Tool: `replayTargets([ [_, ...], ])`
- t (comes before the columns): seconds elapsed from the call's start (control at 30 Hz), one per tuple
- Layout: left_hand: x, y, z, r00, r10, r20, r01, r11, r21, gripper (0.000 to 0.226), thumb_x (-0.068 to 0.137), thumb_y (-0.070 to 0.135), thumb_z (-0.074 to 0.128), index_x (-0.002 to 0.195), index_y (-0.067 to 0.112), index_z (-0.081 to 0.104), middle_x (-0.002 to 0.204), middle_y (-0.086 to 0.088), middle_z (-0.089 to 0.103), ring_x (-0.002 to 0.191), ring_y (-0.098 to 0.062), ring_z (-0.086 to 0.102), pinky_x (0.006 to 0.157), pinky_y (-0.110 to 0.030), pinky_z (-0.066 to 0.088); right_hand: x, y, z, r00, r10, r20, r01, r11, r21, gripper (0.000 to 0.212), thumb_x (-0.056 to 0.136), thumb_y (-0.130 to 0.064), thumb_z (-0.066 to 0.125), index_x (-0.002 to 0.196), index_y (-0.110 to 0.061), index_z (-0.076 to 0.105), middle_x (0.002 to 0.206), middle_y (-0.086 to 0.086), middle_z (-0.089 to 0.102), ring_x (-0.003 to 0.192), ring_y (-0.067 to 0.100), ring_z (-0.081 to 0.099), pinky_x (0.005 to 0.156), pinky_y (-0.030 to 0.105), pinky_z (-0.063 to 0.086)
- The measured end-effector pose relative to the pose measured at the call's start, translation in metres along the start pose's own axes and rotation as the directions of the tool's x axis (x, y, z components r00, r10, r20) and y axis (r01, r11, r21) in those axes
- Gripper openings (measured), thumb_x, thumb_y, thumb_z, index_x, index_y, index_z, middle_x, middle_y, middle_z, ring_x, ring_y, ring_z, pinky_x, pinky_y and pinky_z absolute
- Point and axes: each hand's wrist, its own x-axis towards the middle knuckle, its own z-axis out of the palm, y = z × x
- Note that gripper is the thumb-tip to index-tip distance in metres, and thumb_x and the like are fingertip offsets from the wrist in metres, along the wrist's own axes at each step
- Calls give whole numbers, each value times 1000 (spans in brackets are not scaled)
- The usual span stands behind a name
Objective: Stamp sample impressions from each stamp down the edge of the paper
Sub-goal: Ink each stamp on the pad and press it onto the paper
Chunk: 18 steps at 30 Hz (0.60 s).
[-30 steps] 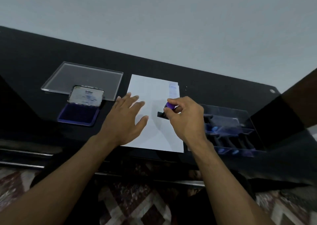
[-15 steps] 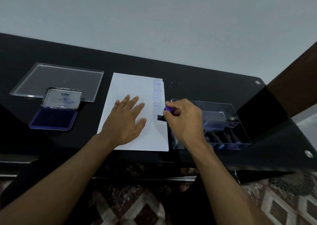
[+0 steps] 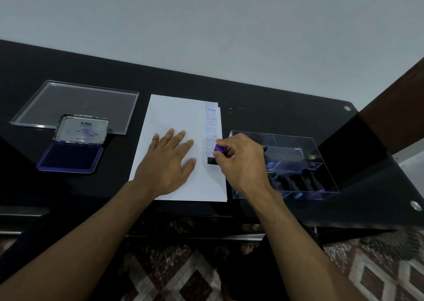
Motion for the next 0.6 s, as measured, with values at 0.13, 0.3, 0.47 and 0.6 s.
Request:
replayTargets([
  [0.13, 1, 0, 0, 1000, -6, 4, 6, 1000, 10, 73, 95, 65, 15, 153, 28, 38, 166, -1, 24, 155, -25, 11, 125, -50, 6, 1, 0, 2, 1000, -3, 9, 4, 1000, -25, 31, 89, -23, 72, 118, -14, 71, 111, 0, 67, 85, 4, 54, 85, 16, 46],
  [0.3, 1, 3, -3, 1000, -22, 13, 22, 1000, 2, 71, 95, 63, 18, 154, 29, 37, 167, 0, 21, 155, -25, 10, 126, -51, 6, 2, 0, 6, 1000, -8, 20, 9, 998, -58, 31, 89, -25, 71, 119, -16, 71, 111, -1, 67, 84, 2, 51, 79, 5, 35],
  [0.47, 2, 1, -3, 999, -31, 27, 31, 999, 13, 72, 94, 64, 17, 155, 30, 35, 167, 1, 19, 156, -24, 8, 126, -50, 5, 3, 2, 8, 1000, -19, 22, 21, 997, -80, 31, 89, -26, 71, 119, -16, 71, 110, 0, 67, 85, 3, 51, 81, 8, 39],
  [0.6, 3, 1, -3, 999, -37, 29, 37, 999, 15, 72, 94, 65, 17, 155, 31, 35, 167, 1, 19, 156, -24, 8, 126, -50, 4, 3, 3, 10, 999, -39, 34, 42, 994, -99, 33, 89, -27, 71, 120, -16, 70, 111, 0, 67, 89, 7, 56, 89, 22, 51],
])
